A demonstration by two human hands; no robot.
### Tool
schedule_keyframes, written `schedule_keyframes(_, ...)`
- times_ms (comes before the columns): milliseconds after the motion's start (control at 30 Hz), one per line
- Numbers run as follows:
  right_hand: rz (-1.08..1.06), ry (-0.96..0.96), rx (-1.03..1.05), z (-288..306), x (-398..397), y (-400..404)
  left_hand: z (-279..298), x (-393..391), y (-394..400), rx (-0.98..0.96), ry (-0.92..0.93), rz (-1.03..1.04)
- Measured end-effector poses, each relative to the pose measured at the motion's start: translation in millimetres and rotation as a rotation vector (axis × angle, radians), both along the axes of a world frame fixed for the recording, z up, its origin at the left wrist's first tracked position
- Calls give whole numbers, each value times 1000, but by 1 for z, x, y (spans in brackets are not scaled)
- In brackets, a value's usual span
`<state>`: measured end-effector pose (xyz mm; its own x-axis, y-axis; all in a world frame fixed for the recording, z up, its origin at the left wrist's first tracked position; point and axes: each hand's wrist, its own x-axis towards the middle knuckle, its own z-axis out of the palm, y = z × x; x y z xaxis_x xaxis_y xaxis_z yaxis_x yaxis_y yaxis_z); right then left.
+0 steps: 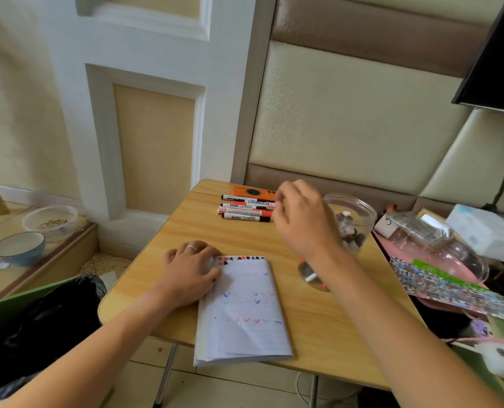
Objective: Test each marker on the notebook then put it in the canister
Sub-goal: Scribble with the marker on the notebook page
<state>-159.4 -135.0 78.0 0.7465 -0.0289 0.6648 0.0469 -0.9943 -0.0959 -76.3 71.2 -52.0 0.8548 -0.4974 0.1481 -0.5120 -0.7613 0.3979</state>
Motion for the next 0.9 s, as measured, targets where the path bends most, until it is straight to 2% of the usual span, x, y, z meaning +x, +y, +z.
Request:
schedule_keyframes(133,20,314,61,-33,38,12,-4,7,-7,-77,-30,64)
schedule_keyframes(233,-33,451,73,-57,70,7,-5,12,-10,-71,-50,54)
schedule_keyframes(433,-128,481,65,-81,129,-17,-15,19,-11,-106,-110,33)
schedule_keyframes(633,-145,611,62,-89,165,-29,-20,19,-11,-130,-148,31)
schedule_keyframes(900,-142,526,-46,-94,157,-21,-18,18,-12,-124,-133,24)
